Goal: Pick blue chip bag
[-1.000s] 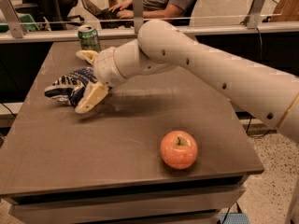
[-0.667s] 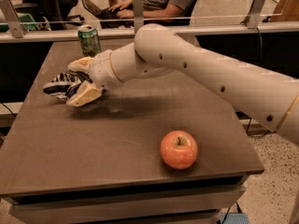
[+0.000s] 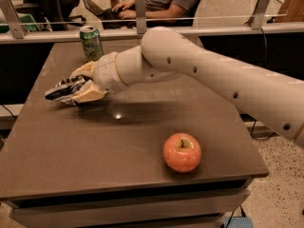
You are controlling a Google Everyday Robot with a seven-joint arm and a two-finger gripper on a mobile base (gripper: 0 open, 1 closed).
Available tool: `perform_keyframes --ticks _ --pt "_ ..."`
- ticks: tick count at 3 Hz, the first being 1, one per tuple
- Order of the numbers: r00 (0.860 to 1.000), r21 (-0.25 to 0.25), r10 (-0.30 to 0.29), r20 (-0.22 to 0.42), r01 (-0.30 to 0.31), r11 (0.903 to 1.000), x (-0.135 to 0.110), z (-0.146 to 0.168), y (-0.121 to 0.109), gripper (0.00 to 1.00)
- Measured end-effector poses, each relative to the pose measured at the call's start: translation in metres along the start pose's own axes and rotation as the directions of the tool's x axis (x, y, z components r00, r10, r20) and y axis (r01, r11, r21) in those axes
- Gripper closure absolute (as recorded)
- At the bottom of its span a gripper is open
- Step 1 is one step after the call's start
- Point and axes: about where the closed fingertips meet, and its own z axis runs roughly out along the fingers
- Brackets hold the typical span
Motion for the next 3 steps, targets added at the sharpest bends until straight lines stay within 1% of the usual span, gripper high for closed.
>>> perform_keyframes --ticks 1,2,3 --pt "1.000 0.015 0.000 0.005 0.000 0.9999 -0.003 -0.006 -0.001 1.00" --pt "0.999 0.036 -0.015 0.031 0.014 0.9993 -0.012 -0.013 -0.013 1.00" --pt "0.996 0.062 -0.039 0.086 0.033 0.9975 -0.031 -0.026 -0.033 1.00"
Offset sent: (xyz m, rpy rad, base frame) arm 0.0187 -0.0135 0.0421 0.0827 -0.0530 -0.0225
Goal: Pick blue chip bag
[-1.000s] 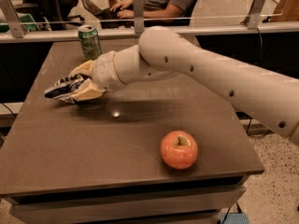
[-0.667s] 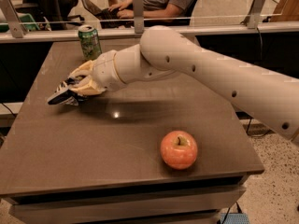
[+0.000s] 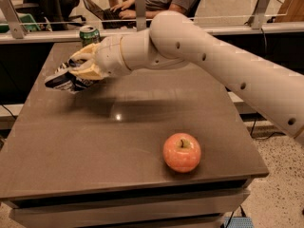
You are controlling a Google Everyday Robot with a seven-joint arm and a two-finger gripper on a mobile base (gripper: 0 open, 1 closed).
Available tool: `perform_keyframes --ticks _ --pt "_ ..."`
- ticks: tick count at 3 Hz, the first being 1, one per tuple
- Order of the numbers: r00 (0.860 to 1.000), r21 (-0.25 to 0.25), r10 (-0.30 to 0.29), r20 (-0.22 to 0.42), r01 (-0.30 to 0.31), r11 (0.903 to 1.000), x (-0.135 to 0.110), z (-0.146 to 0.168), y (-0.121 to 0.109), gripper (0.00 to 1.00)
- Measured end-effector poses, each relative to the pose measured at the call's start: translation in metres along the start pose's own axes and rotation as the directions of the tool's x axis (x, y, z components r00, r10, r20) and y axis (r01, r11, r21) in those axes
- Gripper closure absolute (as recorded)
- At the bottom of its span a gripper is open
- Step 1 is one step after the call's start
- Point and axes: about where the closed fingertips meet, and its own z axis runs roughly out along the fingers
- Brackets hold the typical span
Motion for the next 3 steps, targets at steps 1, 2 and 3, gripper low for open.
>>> perform_keyframes --ticks 1,2,3 --pt "0.995 0.027 -0.011 0.097 0.008 0.9996 -0.030 -0.021 -0.019 1.00" --pt "0.983 0.017 0.038 0.178 -0.042 0.9990 -0.057 -0.046 -0.015 1.00" --pt "0.982 0.016 0.045 0.186 -0.048 0.9987 -0.059 -0.049 -0.015 1.00"
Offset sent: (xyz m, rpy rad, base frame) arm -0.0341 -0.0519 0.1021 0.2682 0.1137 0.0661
